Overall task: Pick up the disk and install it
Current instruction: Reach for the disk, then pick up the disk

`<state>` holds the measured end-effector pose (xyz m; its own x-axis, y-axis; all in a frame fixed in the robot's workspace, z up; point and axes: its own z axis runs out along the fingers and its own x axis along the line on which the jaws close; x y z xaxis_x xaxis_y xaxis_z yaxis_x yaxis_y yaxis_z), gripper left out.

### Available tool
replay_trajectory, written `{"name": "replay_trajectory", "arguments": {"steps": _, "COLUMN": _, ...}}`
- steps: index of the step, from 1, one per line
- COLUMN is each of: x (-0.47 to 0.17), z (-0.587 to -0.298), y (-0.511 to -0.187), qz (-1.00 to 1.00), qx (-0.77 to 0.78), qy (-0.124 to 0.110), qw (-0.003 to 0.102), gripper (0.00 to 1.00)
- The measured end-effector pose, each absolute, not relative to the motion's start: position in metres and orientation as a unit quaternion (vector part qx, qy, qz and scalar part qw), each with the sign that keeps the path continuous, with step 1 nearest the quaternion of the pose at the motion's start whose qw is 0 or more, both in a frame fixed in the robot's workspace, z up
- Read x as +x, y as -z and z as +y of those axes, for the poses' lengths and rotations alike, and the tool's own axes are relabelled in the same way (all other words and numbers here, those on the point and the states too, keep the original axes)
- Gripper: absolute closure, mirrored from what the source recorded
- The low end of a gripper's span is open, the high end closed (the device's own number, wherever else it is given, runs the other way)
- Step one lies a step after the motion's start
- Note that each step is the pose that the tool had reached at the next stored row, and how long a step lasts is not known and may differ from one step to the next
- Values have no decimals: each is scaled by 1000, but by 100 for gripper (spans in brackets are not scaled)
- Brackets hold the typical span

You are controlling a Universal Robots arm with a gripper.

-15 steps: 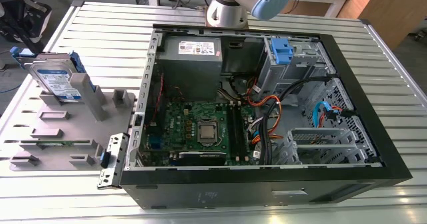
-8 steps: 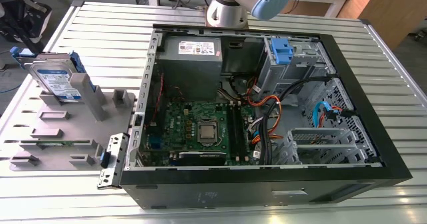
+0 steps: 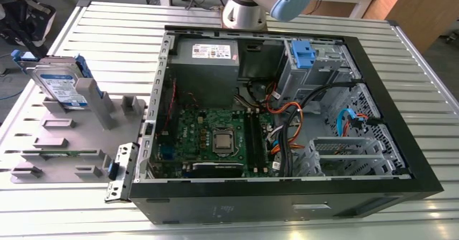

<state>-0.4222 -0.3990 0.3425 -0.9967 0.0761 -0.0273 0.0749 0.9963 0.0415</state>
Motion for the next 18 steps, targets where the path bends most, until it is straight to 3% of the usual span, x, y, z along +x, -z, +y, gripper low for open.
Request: {"name": "replay_trajectory", "arguments": {"steps": 18, "x": -426, "z": -399, "y": -342, "qz": 999, "qx": 35, "qy": -21, "qw": 14, "gripper": 89}}
